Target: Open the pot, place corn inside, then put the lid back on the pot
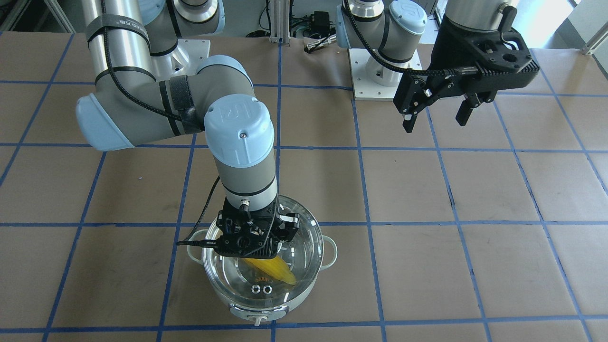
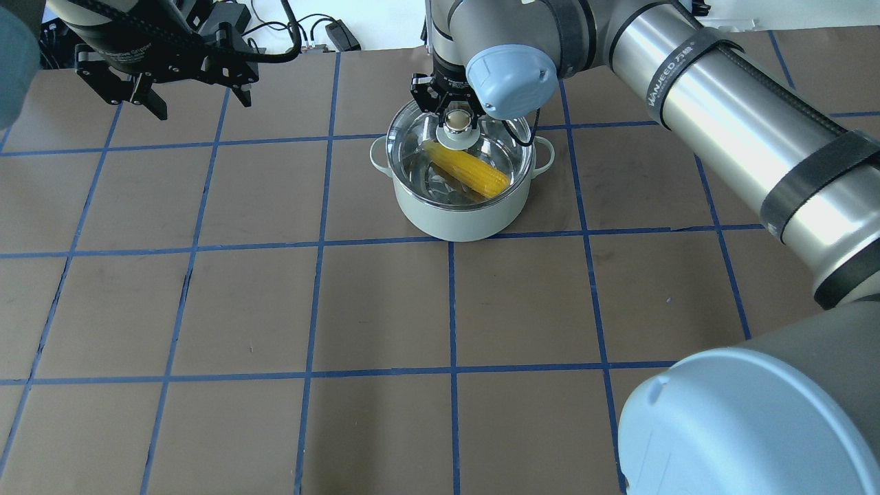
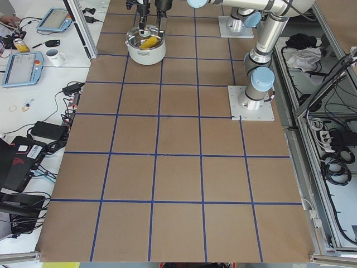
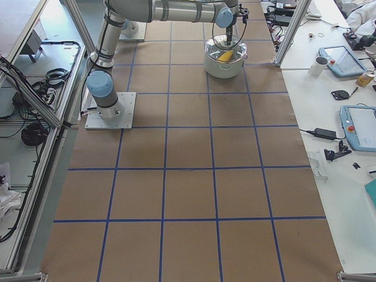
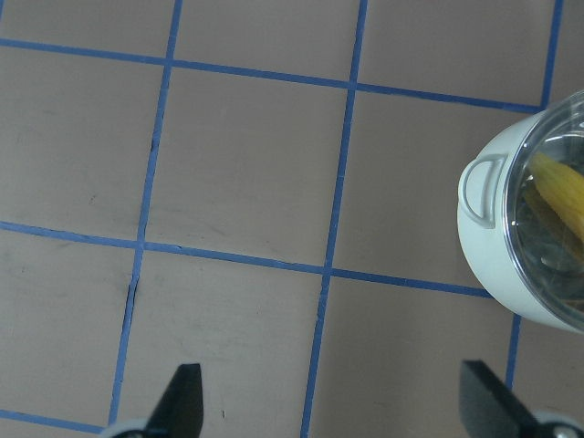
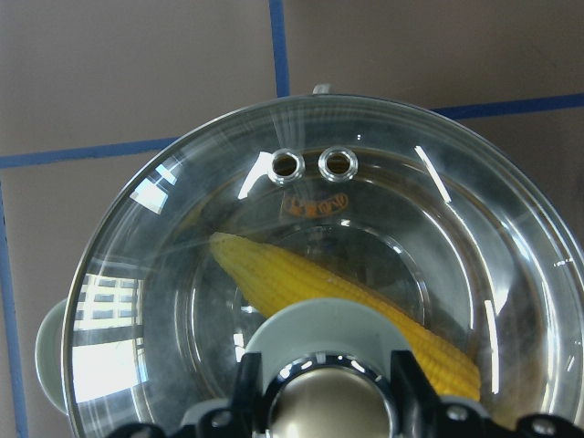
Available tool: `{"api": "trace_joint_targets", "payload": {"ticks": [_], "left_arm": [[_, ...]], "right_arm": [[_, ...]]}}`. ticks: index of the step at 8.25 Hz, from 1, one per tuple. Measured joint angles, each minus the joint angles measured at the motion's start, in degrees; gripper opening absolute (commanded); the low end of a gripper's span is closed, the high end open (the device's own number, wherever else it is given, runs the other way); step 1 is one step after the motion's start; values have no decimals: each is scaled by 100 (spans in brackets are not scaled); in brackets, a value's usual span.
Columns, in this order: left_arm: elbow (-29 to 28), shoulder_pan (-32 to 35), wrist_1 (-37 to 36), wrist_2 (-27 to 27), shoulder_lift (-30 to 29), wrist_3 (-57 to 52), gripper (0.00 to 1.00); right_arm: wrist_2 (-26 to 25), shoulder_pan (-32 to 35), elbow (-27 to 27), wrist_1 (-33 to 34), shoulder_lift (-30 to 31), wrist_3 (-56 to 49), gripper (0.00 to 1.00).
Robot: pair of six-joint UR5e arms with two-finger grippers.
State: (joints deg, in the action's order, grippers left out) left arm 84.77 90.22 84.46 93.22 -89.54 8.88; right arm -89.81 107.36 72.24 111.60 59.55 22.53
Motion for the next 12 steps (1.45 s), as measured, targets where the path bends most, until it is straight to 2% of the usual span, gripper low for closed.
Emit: {"api": "trace_joint_targets", "payload": {"ticks": [12], "left_arm": [[9, -4, 0, -4, -30, 0, 100]], "right_arm": [[24, -22, 115, 62, 12, 111, 53]]}}
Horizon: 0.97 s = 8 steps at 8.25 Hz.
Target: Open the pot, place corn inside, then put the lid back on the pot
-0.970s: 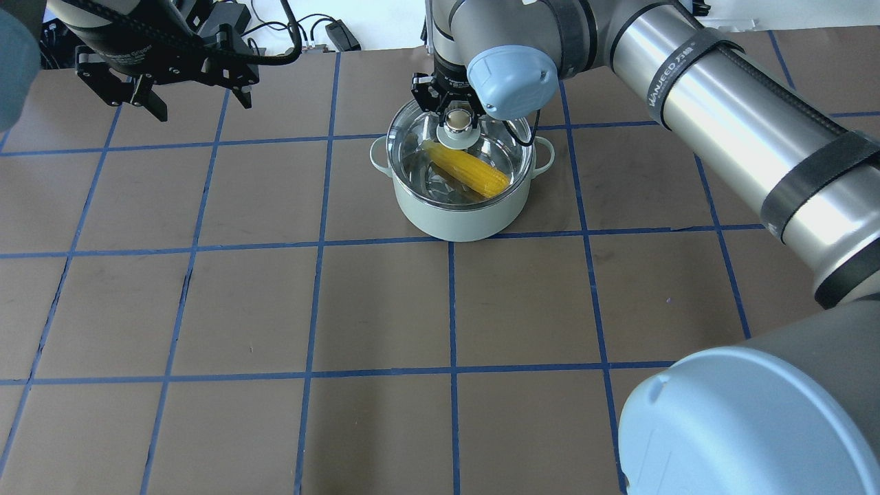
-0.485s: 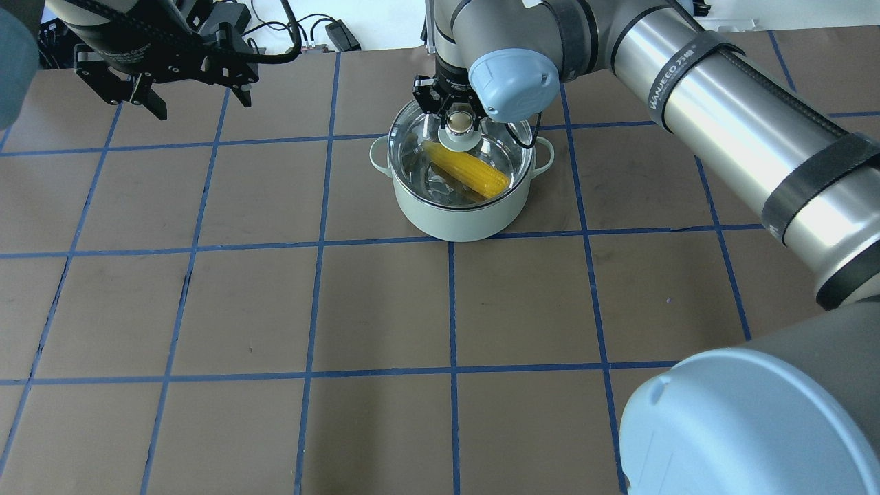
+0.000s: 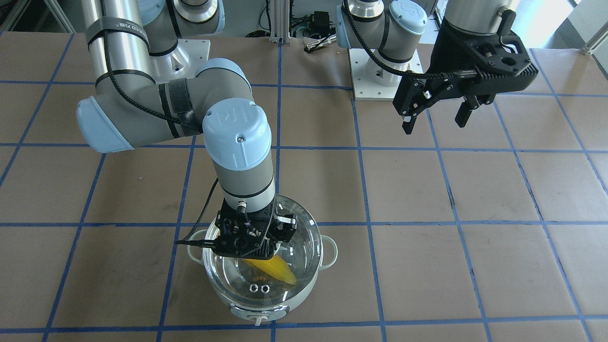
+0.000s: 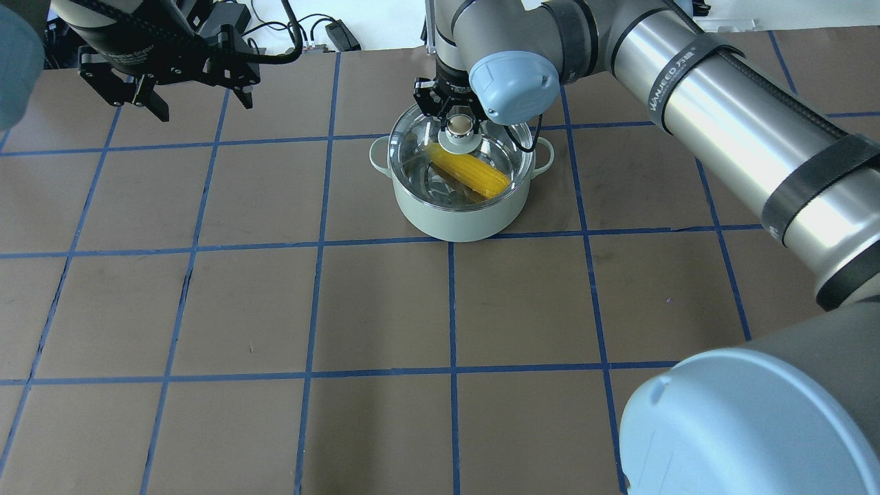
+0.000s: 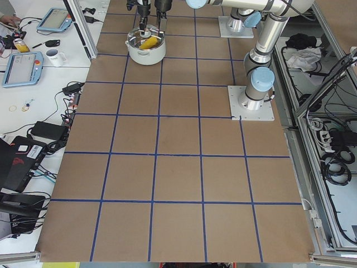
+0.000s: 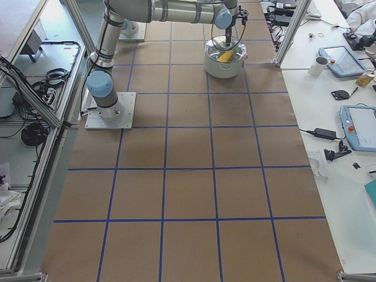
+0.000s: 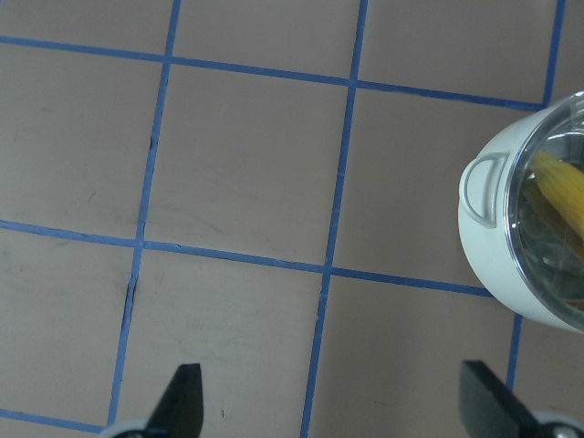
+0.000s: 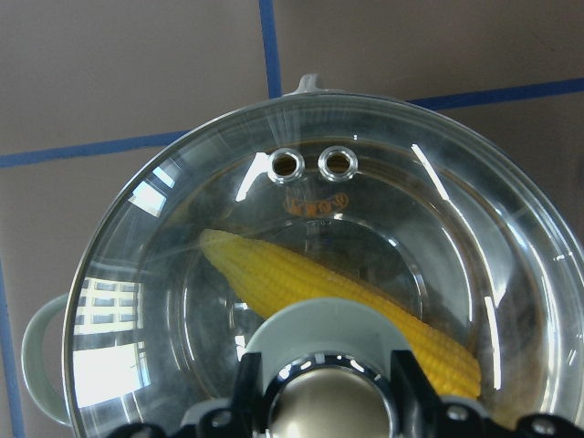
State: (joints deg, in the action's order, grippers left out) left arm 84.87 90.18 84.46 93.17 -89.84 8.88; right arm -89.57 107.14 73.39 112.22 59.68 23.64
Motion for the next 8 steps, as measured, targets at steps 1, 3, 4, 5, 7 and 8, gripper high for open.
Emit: {"api": "trace_joint_targets", "payload": {"ticks": [1, 3, 4, 5, 7, 8], "left_arm": [[4, -1, -1, 3, -8, 2, 100], [17, -1, -6, 1, -14, 13, 100], [23, -1, -4, 0, -16, 16, 100], [23, -1, -2, 0, -16, 17, 100], [25, -1, -7, 10, -28, 14, 100], [24, -1, -8, 13, -35, 12, 100]], "right_arm": [[10, 0, -4, 1, 4, 11, 53], [16, 0, -3, 2, 4, 17, 55], [18, 0, -2, 2, 2, 17, 74], [23, 0, 0, 2, 0, 16, 95], [2, 0, 20, -2, 5, -34, 100], [-11, -14, 37, -8, 48, -72, 100]]}}
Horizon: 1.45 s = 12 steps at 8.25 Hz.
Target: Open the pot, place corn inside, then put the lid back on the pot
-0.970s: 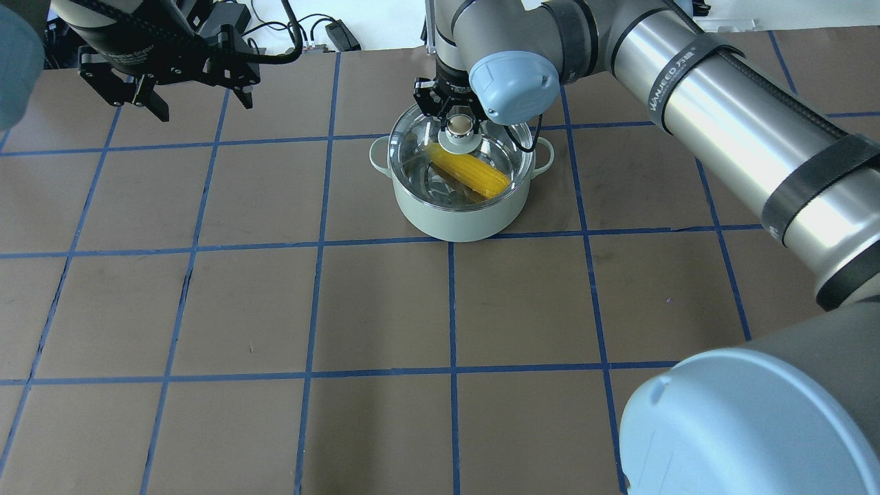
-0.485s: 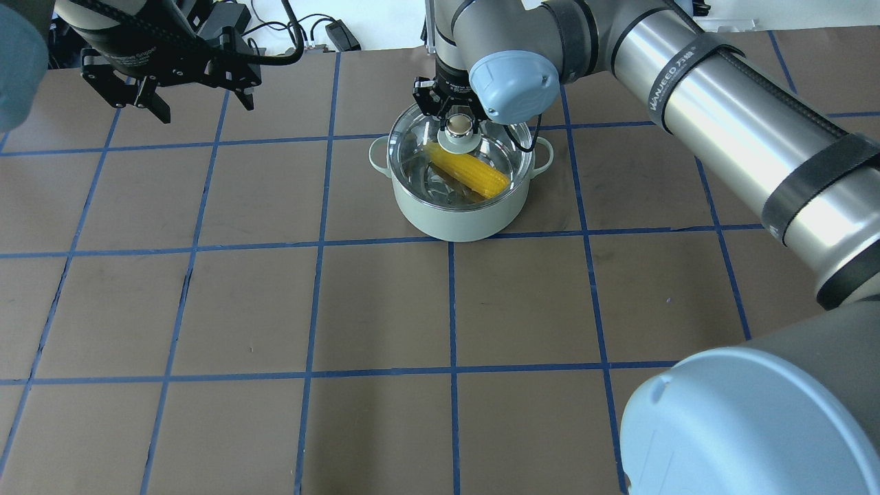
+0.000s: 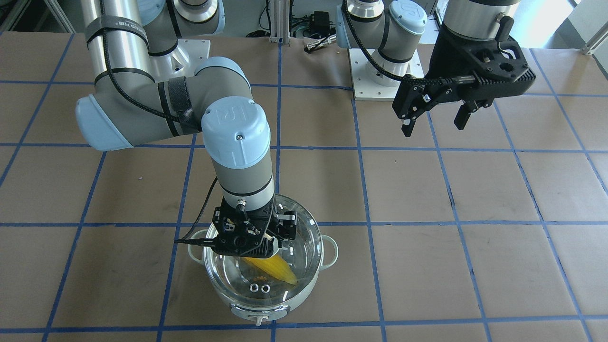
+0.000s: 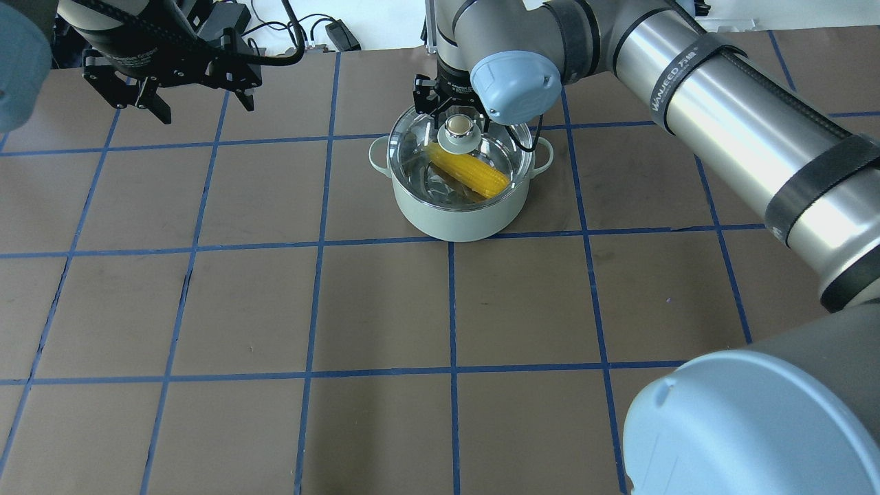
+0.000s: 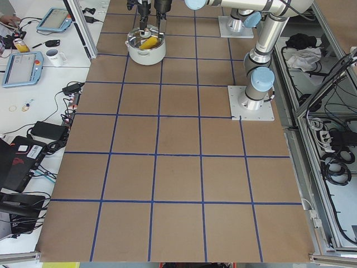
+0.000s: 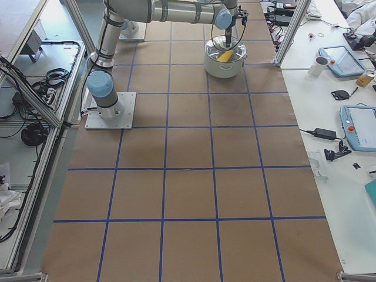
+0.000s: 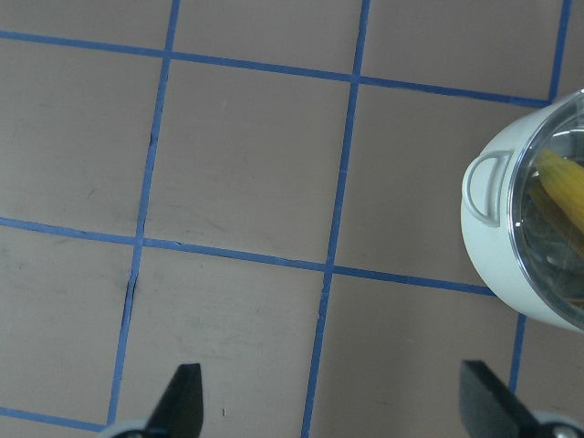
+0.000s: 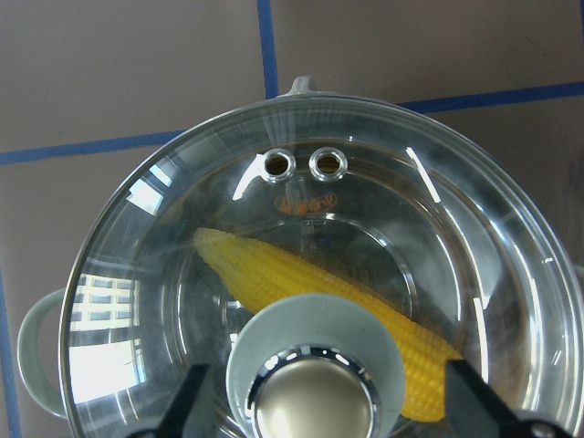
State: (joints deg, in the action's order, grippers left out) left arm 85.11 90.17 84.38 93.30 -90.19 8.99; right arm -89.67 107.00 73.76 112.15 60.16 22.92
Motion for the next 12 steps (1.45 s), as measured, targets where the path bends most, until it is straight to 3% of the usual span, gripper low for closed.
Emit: {"api": "trace_joint_targets", "payload": {"ticks": [2, 7, 9, 12], "left_arm": [[-2, -6, -1, -7, -6, 4, 100], [-3, -8, -6, -15, -23, 6, 100], [-4, -8, -4, -43, -30, 6, 100], [-16, -9, 21, -428, -28, -9, 100]], "right_arm": [[-10, -121, 45, -174, 328, -225, 100], [-27, -1304, 1286, -1701, 2668, -1848, 100], [-36, -1466, 1381, -2200, 3063, -1991, 100], [-17, -1495, 1401, -2313, 3176, -2033, 100]]}}
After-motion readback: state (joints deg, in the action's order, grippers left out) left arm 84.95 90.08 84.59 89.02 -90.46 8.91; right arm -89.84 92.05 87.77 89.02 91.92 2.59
